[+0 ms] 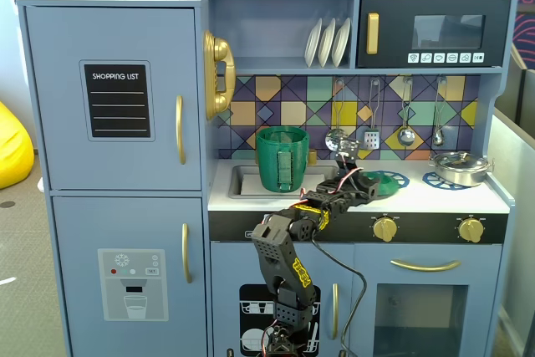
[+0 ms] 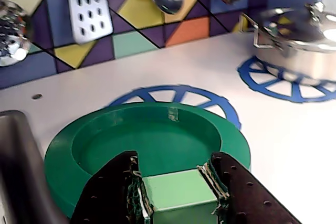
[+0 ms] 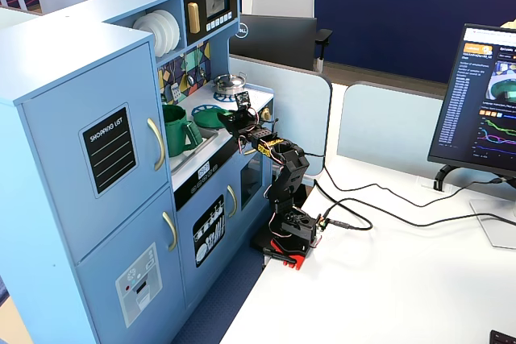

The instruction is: Pick up the lid from the counter and put it on the green recipient

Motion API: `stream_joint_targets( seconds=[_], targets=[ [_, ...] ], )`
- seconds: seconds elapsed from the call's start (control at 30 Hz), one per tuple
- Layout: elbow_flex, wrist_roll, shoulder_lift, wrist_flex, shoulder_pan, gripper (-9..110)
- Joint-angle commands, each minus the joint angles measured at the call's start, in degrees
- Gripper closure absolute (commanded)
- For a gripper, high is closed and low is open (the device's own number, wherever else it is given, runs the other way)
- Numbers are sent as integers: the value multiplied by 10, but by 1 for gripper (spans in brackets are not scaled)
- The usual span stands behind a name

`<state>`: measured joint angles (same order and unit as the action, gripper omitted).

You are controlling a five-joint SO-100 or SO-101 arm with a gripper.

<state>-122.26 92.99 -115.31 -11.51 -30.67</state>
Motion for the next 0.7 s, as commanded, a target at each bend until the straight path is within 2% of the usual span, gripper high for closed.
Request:
stream_joint_targets(
  seconds=[0.0,0.43,0.67],
  targets=[
    [52,2,-17,-18,2,101],
    [382,-22,-39,231,75,102],
    [446,-31,-64,299,159,102]
  ],
)
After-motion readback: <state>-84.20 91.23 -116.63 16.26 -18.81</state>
